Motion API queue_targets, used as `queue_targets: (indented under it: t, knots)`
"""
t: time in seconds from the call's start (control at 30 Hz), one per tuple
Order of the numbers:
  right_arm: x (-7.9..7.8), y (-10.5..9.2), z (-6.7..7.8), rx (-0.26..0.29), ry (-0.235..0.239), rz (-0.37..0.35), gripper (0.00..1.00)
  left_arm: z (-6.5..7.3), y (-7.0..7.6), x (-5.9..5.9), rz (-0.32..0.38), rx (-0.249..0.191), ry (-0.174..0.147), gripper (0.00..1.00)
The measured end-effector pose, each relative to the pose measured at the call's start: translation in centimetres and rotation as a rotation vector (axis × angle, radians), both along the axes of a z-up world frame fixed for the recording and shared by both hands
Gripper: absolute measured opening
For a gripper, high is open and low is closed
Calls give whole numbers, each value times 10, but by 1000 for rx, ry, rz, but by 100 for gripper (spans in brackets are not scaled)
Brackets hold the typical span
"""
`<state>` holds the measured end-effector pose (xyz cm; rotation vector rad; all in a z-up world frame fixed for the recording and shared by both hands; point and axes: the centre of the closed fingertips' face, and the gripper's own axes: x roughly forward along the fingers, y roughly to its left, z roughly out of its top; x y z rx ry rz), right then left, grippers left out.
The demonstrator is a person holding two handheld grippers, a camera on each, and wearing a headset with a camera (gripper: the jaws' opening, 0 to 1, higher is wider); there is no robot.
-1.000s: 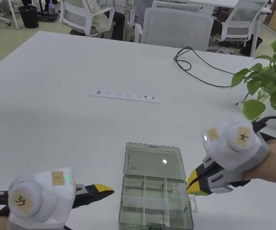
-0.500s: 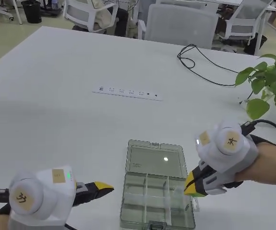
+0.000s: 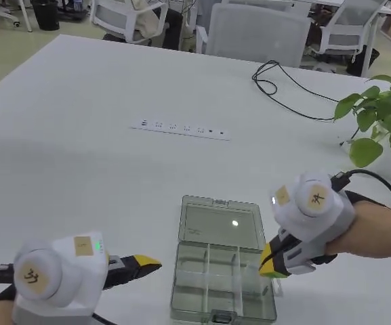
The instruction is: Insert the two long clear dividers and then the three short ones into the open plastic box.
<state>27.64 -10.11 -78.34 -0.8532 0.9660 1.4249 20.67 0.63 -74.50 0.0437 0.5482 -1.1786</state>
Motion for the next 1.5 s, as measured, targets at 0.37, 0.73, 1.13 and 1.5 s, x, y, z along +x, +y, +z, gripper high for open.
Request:
queue_targets:
  t: [0.37, 0.73, 1.13, 1.5]
  knots:
    - [-2, 0, -4, 23, -6, 2, 3, 0, 2, -1, 6, -4, 3, 86]
    - [-3, 2, -22, 27, -54, 29, 3, 1, 1, -1, 4, -5, 1, 86]
    - [-4, 2, -39, -4, -67, 36, 3, 0, 2, -1, 5, -1, 3, 87]
    - [-3, 1, -39, -8, -65, 27, 3, -1, 4, -1, 6, 2, 4, 87]
